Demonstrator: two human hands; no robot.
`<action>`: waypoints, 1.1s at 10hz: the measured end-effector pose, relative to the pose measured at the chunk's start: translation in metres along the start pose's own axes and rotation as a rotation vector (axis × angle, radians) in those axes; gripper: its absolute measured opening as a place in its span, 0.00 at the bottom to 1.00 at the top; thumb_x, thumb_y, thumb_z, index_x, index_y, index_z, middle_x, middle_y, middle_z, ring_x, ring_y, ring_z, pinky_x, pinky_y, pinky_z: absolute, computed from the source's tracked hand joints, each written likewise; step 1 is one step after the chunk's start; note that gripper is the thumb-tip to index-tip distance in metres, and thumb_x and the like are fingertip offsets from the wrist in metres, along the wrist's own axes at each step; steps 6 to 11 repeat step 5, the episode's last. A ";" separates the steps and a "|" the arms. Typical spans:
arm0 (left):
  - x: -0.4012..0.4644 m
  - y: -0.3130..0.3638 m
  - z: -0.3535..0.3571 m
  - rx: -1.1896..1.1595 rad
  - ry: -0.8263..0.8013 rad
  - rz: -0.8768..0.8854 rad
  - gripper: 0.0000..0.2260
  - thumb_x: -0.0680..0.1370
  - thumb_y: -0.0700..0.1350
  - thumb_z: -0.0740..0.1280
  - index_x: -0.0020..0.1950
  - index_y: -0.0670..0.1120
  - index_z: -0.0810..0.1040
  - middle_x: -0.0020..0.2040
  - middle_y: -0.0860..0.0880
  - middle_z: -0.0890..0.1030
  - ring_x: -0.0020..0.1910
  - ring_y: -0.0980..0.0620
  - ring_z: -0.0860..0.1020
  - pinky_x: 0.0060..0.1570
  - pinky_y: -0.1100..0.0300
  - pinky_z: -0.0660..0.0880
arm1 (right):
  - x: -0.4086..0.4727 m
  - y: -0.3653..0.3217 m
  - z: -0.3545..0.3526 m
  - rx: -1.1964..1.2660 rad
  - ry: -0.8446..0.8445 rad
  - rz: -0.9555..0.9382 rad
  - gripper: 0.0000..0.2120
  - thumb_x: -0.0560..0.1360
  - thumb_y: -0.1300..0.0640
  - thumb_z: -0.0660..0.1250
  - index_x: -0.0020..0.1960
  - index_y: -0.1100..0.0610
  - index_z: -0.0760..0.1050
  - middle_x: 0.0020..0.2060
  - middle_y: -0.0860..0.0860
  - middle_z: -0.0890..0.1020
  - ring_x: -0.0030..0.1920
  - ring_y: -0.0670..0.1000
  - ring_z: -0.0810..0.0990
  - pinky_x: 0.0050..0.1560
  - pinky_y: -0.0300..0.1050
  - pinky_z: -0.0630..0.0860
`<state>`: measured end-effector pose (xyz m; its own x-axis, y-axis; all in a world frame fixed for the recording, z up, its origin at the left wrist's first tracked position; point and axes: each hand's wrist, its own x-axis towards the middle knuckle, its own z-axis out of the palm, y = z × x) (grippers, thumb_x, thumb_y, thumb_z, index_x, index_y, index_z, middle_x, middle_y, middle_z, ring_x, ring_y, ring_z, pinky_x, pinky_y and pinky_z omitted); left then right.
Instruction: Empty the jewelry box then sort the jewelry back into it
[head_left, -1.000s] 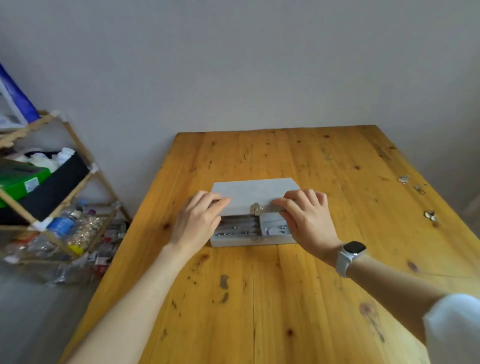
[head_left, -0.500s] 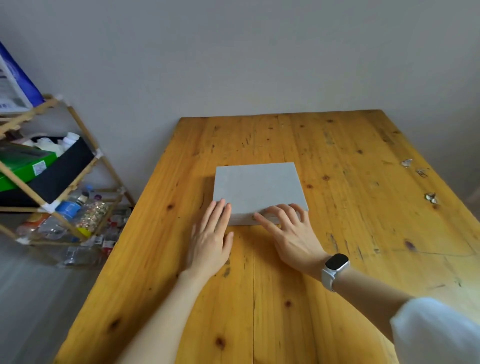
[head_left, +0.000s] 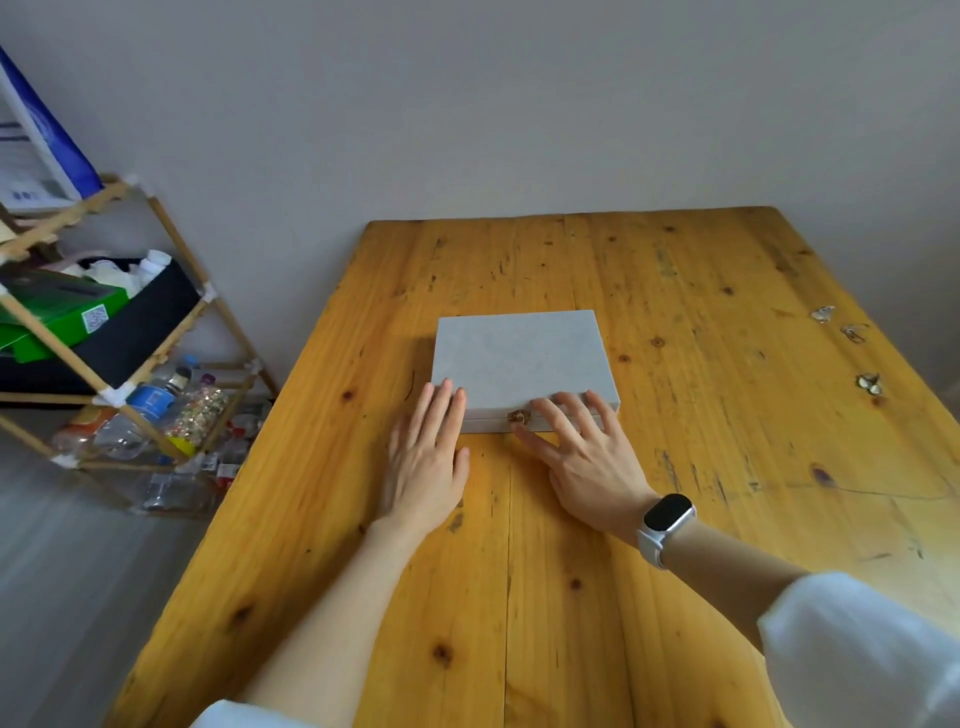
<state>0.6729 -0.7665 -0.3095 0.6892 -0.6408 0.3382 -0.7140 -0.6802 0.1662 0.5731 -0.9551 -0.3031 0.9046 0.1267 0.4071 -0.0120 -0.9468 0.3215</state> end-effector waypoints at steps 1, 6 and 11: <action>-0.006 0.012 0.001 0.009 0.009 -0.094 0.30 0.76 0.45 0.61 0.74 0.45 0.51 0.75 0.44 0.54 0.73 0.45 0.56 0.63 0.40 0.66 | 0.001 -0.002 -0.006 0.018 -0.059 0.015 0.21 0.71 0.54 0.61 0.64 0.49 0.71 0.62 0.55 0.71 0.61 0.59 0.70 0.64 0.61 0.65; -0.037 0.085 -0.002 0.011 -0.332 -0.145 0.33 0.72 0.64 0.36 0.75 0.54 0.45 0.77 0.50 0.43 0.74 0.49 0.39 0.69 0.40 0.34 | 0.005 0.046 -0.208 1.956 0.208 0.376 0.07 0.70 0.55 0.66 0.46 0.53 0.81 0.41 0.48 0.83 0.45 0.48 0.80 0.49 0.40 0.76; -0.037 0.085 -0.002 0.011 -0.332 -0.145 0.33 0.72 0.64 0.36 0.75 0.54 0.45 0.77 0.50 0.43 0.74 0.49 0.39 0.69 0.40 0.34 | 0.005 0.046 -0.208 1.956 0.208 0.376 0.07 0.70 0.55 0.66 0.46 0.53 0.81 0.41 0.48 0.83 0.45 0.48 0.80 0.49 0.40 0.76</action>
